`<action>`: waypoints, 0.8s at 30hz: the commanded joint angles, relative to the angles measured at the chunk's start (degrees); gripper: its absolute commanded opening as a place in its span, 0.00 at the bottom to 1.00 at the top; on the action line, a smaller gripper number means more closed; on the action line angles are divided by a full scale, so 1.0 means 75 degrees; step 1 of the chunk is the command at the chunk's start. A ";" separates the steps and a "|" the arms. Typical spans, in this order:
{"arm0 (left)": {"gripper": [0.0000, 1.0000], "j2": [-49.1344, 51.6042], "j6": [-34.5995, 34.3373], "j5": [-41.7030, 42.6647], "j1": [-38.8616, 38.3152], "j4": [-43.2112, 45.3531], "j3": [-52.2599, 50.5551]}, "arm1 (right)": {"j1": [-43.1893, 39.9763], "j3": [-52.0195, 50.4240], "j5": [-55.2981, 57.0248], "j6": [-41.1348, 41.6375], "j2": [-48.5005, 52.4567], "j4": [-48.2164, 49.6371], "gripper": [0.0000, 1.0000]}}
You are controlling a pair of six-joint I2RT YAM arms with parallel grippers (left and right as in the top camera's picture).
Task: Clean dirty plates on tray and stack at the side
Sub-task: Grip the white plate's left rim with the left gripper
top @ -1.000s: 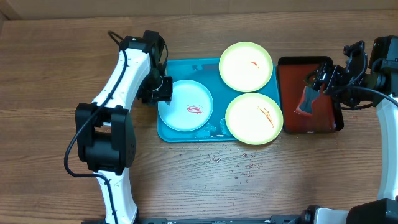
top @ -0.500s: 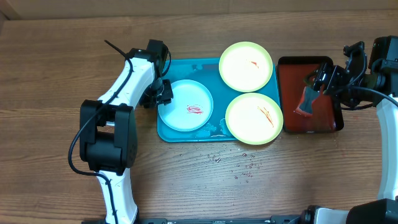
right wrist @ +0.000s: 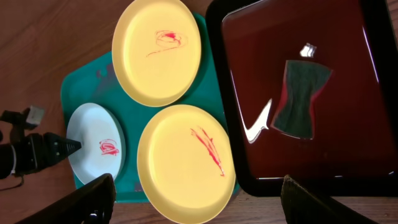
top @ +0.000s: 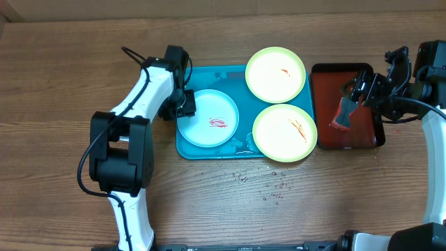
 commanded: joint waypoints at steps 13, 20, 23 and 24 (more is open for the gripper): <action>0.41 0.0047 0.0796 0.0143 0.0020 -0.0154 0.0291 | 0.0000 0.0195 0.0052 -0.0009 -0.0047 0.0026 0.87; 0.47 0.0047 0.2209 0.0443 0.0000 -0.0533 0.0828 | 0.0000 0.0195 0.0052 -0.0009 -0.0047 0.0035 0.87; 0.50 0.0052 0.2704 0.0551 -0.0020 -0.0525 0.0825 | 0.0000 0.0195 0.0052 -0.0009 -0.0047 0.0035 0.87; 0.51 0.0058 0.2780 0.0551 -0.0038 -0.0487 0.0825 | 0.0000 0.0195 0.0052 -0.0009 -0.0047 0.0038 0.87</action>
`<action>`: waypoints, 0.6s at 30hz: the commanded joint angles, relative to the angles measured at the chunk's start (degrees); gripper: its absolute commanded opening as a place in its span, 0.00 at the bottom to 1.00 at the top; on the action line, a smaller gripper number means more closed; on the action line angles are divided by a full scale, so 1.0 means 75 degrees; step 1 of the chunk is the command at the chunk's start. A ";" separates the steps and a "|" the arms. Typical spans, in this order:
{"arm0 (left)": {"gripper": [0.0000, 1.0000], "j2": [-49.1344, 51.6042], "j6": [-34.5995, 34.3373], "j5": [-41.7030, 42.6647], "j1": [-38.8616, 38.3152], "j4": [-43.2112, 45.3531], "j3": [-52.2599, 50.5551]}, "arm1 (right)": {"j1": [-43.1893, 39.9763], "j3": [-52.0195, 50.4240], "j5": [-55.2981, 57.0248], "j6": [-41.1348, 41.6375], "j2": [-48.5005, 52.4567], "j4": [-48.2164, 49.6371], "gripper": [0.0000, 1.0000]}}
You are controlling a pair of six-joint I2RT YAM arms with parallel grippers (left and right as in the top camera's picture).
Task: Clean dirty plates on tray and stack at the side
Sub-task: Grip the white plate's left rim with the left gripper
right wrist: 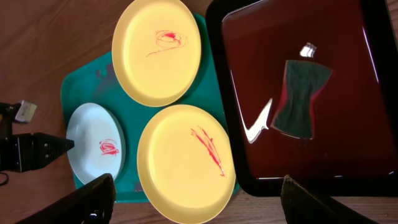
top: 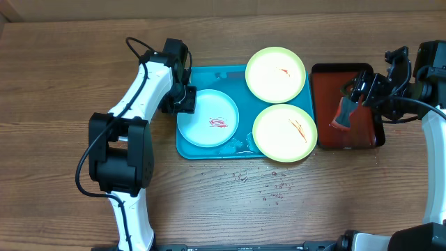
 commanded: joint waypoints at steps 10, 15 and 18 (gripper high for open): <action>0.56 0.0061 0.1099 -0.0641 -0.0044 0.1142 0.0070 | 0.0000 0.0195 0.0050 -0.0006 -0.0047 0.0035 0.87; 0.52 0.0079 0.1816 -0.0262 -0.0064 0.1478 0.0050 | 0.0000 0.0195 0.0050 -0.0009 -0.0047 0.0041 0.87; 0.48 0.0079 0.2270 0.0274 -0.0093 0.1553 0.0050 | 0.0000 0.0195 0.0050 -0.0006 -0.0047 0.0035 0.87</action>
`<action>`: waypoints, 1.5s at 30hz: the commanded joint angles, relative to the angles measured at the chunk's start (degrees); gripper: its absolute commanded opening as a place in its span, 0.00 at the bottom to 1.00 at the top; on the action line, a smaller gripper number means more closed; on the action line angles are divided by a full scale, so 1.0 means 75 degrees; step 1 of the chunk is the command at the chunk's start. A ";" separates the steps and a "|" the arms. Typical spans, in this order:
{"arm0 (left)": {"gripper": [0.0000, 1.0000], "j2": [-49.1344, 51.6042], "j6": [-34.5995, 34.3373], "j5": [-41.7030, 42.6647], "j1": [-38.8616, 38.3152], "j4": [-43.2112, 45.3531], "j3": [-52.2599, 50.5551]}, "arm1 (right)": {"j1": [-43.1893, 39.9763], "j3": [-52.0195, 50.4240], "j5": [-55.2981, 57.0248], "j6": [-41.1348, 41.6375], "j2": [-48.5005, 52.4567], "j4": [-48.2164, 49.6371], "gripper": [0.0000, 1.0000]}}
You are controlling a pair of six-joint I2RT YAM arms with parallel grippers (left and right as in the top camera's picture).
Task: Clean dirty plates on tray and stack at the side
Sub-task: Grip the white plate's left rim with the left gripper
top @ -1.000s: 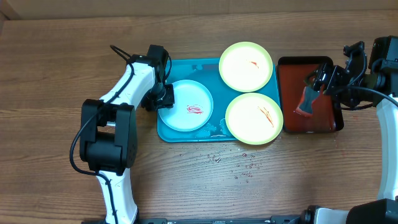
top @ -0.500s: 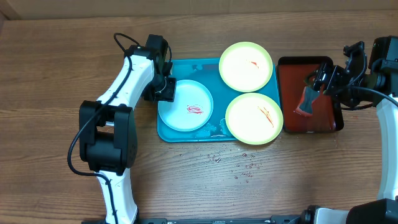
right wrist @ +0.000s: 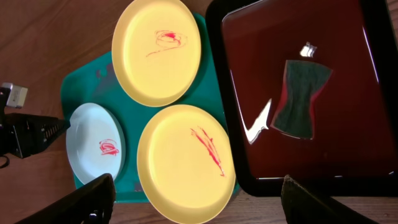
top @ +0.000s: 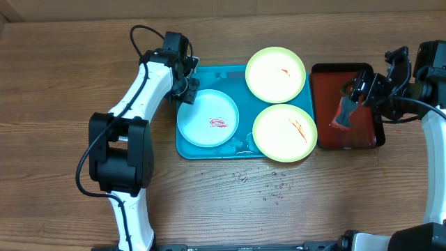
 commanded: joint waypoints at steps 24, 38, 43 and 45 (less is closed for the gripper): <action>0.04 0.0568 0.0423 0.0548 -0.0102 0.0140 0.0050 | 0.0000 0.0195 0.0052 -0.0006 -0.0047 0.0061 0.87; 0.29 0.0565 -0.0373 0.0047 -0.0093 0.0090 0.0245 | 0.0000 0.0195 0.0052 -0.0006 -0.0047 0.0061 0.87; 0.50 0.0565 -0.1311 0.0452 -0.0093 -0.1314 0.1014 | 0.0000 0.0195 0.0050 -0.0003 -0.0047 0.0038 0.87; 0.50 0.0565 -0.2649 0.0536 -0.0093 -0.2031 0.1186 | 0.0000 0.0195 0.0052 -0.0003 -0.0047 0.0035 0.87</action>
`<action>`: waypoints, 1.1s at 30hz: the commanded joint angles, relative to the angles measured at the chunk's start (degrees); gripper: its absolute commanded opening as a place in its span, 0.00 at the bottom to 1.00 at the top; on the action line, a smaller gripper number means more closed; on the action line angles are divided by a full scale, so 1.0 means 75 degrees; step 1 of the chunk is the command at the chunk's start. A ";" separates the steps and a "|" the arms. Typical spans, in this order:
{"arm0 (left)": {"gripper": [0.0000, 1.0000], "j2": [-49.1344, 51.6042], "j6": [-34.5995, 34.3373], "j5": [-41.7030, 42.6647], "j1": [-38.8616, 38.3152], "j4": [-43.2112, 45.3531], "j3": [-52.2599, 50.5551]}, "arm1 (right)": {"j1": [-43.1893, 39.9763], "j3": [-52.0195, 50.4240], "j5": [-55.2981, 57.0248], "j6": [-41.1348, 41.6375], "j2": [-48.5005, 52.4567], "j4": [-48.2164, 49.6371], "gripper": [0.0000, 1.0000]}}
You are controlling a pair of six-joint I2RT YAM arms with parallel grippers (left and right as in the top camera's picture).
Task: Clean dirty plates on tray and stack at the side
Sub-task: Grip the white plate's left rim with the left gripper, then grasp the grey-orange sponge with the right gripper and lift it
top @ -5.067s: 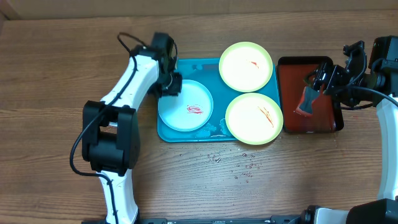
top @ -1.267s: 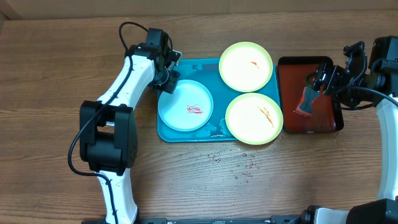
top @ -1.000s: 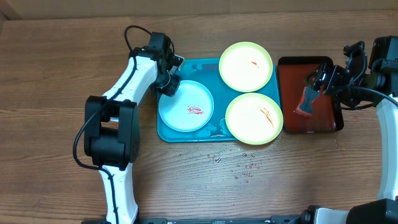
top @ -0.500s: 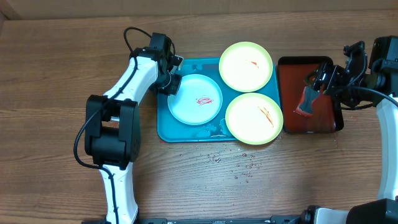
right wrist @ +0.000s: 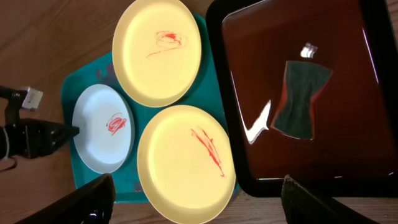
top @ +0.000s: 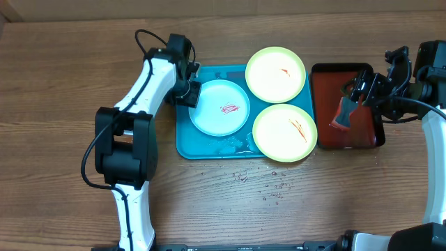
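Observation:
On the teal tray (top: 209, 148) lie a white plate (top: 221, 108) with a red smear and two yellow plates, one at the back (top: 276, 74) and one at the front (top: 284, 132), both streaked red. My left gripper (top: 191, 93) is at the white plate's left rim, its fingers closed to a point on the edge (right wrist: 73, 131). A dark sponge (right wrist: 300, 99) lies in the dark red tray (top: 364, 134). High over that tray hangs my right gripper (right wrist: 199, 211), open and holding nothing.
The dark red tray stands right against the teal tray's right side. Small drops or specks (top: 268, 188) dot the wooden table (top: 56, 84) in front of the teal tray. A cable loops off the left arm near the tray's back left corner.
The white plate has shifted to the right and toward the back of the teal tray, with my left gripper still at its left rim. The right arm, the yellow plates and the sponge have not moved.
My left gripper was first at the white plate's left edge, low on the tray's left side. It then stood further back along that rim, the plate unmoved. Now the plate sits further right and back with the gripper on its rim. The right gripper stayed open.

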 commanded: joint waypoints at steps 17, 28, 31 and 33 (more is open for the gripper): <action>0.33 0.0038 -0.4188 0.0458 -0.0160 -0.0469 -0.0507 | 0.0000 0.0195 0.0052 -0.0006 -0.0047 0.0070 0.87; 0.04 0.0038 -0.3858 0.0306 -0.0140 0.0781 -0.1227 | 0.0000 0.0195 0.0052 -0.0003 -0.0047 0.0096 0.86; 0.04 0.0038 -0.3736 0.0102 -0.0128 0.0962 -0.1224 | 0.0000 0.0195 0.0140 0.0184 -0.0041 0.0125 0.81; 0.04 0.0038 -0.3552 0.0047 -0.0128 0.1020 -0.1224 | 0.0000 0.0195 0.0530 0.0799 -0.0006 0.0152 0.80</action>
